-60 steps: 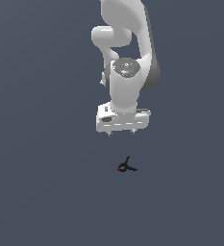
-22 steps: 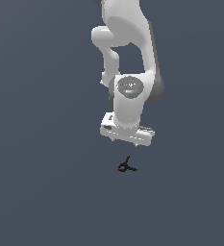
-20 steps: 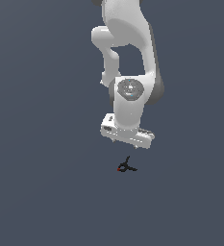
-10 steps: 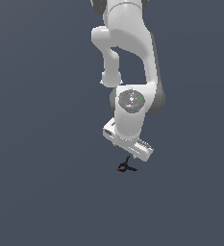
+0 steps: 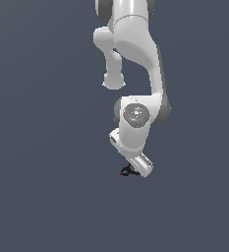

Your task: Pick up the object and move it to a goal position.

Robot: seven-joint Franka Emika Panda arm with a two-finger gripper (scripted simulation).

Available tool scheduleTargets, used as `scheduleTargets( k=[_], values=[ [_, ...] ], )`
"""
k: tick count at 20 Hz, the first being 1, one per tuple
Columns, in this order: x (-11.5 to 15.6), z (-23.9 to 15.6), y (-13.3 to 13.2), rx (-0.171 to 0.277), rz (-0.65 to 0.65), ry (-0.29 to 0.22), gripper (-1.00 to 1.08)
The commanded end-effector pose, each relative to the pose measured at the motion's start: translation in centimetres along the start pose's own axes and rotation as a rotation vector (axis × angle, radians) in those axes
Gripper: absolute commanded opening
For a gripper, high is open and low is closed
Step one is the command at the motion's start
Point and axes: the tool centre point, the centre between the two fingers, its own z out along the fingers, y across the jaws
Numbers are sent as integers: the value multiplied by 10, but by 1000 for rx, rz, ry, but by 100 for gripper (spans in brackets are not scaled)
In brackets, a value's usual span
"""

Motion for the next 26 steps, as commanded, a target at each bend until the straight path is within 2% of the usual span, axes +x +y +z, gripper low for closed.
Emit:
scheduleTargets(
  k=[1, 13, 26],
  values=[
    [2, 5, -4, -2, 66, 3, 100],
    [8, 21, -16, -6, 257, 13, 100],
    [8, 37, -17, -7, 278, 14, 100]
  ],
)
